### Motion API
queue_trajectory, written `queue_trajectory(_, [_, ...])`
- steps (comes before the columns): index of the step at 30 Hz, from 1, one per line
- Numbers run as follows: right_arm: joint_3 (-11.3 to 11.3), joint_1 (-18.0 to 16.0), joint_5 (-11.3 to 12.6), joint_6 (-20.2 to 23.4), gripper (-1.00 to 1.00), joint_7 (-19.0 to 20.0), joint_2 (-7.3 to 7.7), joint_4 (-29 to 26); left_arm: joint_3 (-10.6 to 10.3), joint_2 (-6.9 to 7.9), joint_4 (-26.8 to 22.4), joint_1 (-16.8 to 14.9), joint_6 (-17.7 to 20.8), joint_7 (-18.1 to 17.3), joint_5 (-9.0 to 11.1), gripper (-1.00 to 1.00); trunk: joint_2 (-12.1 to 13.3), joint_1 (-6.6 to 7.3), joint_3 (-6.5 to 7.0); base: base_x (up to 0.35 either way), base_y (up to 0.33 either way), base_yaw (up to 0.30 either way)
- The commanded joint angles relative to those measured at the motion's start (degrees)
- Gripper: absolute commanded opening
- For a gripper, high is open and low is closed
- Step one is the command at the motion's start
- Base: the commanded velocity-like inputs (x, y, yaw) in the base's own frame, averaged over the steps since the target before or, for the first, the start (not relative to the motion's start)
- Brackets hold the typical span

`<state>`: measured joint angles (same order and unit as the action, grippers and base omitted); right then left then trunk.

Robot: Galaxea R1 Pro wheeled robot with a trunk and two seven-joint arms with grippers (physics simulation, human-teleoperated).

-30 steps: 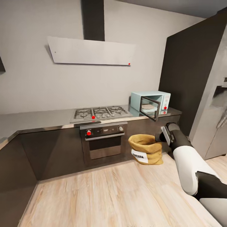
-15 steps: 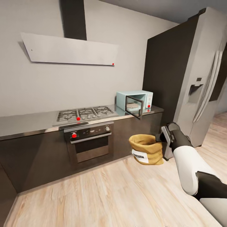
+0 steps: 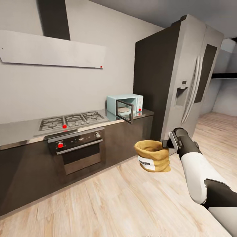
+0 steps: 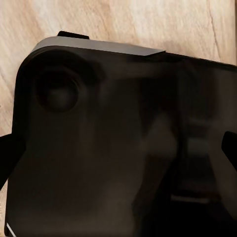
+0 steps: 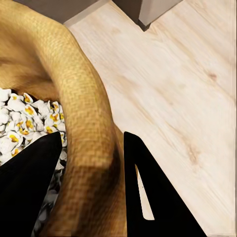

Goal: In the kitchen, take the popcorn bag from the countertop, put it into the microwave, and heat it until the popcorn is cooked so the cooked popcorn ends up inside the bag.

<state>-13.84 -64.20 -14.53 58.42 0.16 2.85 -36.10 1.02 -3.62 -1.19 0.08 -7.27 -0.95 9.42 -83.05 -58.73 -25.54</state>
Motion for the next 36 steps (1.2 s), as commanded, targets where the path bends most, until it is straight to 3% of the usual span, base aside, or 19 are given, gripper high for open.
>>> queue_trajectory(1, [-0.1,0.0,-0.1,0.2,-1.00,0.0,-0.04,0.0,0.1,-0.01,0.0,0.0,-0.1,-0.1,0.4,1.00,0.0,0.00,-0.06,0.000,0.000,-0.291])
queue_trajectory(9, [-0.1,0.0,-0.1,1.0,-1.00,0.1,-0.02,0.0,0.1,-0.01,0.0,0.0,-0.1,-0.1,0.4,1.00,0.0,0.00,-0.06,0.000,0.000,-0.279])
queue_trajectory(22, [-0.2,0.0,-0.1,1.6,-1.00,-0.2,0.05,-0.2,0.1,-0.06,0.0,0.0,-0.1,-0.1,0.4,1.00,0.0,0.00,-0.06,0.000,0.000,-0.012])
queue_trajectory(36, [-0.2,0.0,0.0,1.6,-1.00,0.1,0.05,-0.2,0.0,0.02,0.0,0.0,-0.1,-0.1,0.4,1.00,0.0,0.00,-0.06,0.295,-0.154,0.000])
